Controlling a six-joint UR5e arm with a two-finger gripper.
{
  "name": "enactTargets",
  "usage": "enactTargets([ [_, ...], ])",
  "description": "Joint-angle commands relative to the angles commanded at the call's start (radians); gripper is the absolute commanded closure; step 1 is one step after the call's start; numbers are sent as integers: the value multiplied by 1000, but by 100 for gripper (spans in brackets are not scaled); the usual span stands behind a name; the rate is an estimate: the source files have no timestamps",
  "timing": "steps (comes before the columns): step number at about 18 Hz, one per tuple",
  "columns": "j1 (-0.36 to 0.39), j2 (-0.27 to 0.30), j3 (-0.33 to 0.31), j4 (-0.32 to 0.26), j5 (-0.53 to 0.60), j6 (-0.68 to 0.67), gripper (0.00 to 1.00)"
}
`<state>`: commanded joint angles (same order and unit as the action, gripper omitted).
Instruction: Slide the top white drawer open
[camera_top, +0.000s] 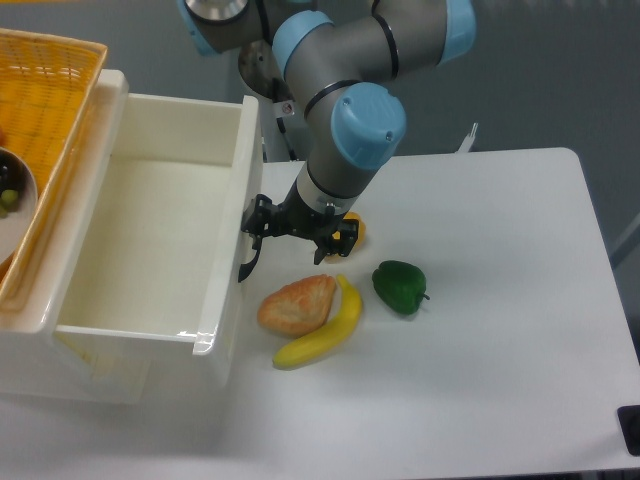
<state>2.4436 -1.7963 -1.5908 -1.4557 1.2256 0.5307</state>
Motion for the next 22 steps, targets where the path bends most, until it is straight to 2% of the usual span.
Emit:
enactTargets([
  [8,20,-1,34,26,9,2,0],
  [10,17,-6,34,37,49,5,0],
  [12,15,-12,34,37,113,52,0],
  [16,21,-43,29,38,245,247,0],
  [18,34,-46,26,41,276,265,0],
  [20,37,-55,23,93,278,265,0],
  [22,37,-58,21,116,279,261,0],
])
